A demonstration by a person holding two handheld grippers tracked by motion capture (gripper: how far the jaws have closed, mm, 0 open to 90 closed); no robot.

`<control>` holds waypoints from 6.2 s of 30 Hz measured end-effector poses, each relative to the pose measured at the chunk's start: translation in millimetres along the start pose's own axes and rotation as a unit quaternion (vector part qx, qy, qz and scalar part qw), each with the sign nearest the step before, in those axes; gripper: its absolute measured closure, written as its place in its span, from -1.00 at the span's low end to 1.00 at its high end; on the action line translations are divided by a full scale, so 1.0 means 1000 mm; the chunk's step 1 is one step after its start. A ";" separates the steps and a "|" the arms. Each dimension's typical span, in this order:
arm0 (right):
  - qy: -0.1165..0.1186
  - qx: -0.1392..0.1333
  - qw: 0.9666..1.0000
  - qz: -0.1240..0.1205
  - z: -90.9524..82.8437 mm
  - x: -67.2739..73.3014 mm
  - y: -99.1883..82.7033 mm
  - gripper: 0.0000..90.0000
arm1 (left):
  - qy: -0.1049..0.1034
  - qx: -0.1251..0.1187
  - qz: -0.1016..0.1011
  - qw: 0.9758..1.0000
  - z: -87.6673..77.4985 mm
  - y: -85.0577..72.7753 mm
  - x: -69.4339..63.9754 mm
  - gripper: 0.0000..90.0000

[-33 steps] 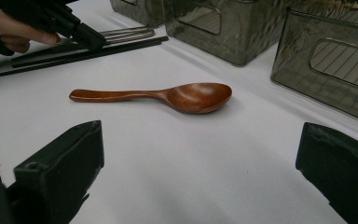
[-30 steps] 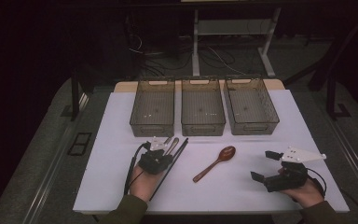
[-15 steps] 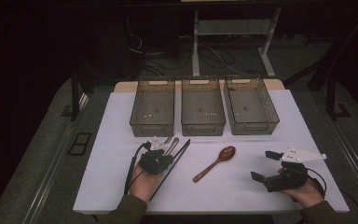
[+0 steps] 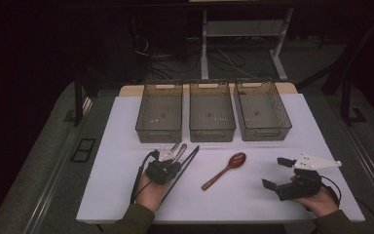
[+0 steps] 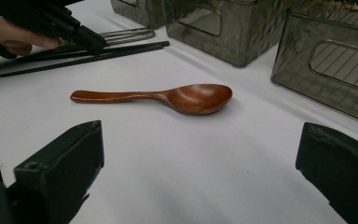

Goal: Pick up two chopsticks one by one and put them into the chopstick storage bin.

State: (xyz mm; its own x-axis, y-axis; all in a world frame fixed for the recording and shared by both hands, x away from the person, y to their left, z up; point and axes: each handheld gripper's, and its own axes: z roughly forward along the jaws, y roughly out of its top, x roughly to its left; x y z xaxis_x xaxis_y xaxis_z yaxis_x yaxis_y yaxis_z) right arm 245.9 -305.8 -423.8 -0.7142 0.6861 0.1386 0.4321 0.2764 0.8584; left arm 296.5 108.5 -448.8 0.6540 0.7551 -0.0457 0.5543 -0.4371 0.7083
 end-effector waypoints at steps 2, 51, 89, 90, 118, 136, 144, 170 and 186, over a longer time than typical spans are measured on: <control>0.001 0.000 1.000 0.000 0.000 0.000 0.000 -0.99 | -0.002 -0.012 -0.006 1.000 -0.002 0.002 0.001 0.90; 0.005 0.003 1.000 0.014 0.009 -0.004 -0.008 -0.99 | -0.099 -0.063 0.053 0.992 -0.047 0.059 0.016 0.90; 0.004 0.000 1.000 0.016 0.007 -0.004 -0.008 -0.99 | -0.021 -0.099 0.022 0.995 -0.037 0.147 0.111 0.90; 0.004 -0.001 1.000 0.016 0.007 -0.003 -0.008 -0.99 | -0.020 -0.099 0.020 0.995 -0.036 0.148 0.115 0.90; 0.006 -0.007 1.000 0.025 0.004 -0.005 -0.009 -0.99 | 0.029 -0.076 -0.011 0.997 0.004 0.146 0.168 0.90; 0.007 -0.006 1.000 0.026 0.004 -0.005 -0.009 -0.99 | 0.044 -0.054 -0.023 0.997 0.022 0.140 0.171 0.81; 0.006 -0.006 1.000 0.026 0.003 -0.006 -0.009 -0.99 | 0.049 -0.072 -0.025 0.996 0.016 0.143 0.169 0.60; 0.001 -0.004 1.000 0.023 0.004 -0.005 -0.010 -0.99 | -0.018 -0.097 0.001 0.995 -0.032 0.134 0.122 -0.24; 0.000 -0.005 1.000 0.015 0.005 -0.004 -0.010 -0.99 | -0.037 -0.107 0.023 0.993 -0.052 0.105 0.079 -0.41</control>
State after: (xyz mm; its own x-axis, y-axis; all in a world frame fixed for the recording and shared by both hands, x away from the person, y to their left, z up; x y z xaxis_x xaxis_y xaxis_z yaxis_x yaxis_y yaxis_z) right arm 247.4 -307.8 -435.6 -0.7012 0.6936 0.1649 0.4482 0.2491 0.8585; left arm 380.3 147.7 -341.2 0.7170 0.6949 -0.0555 0.4060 -0.3515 0.8435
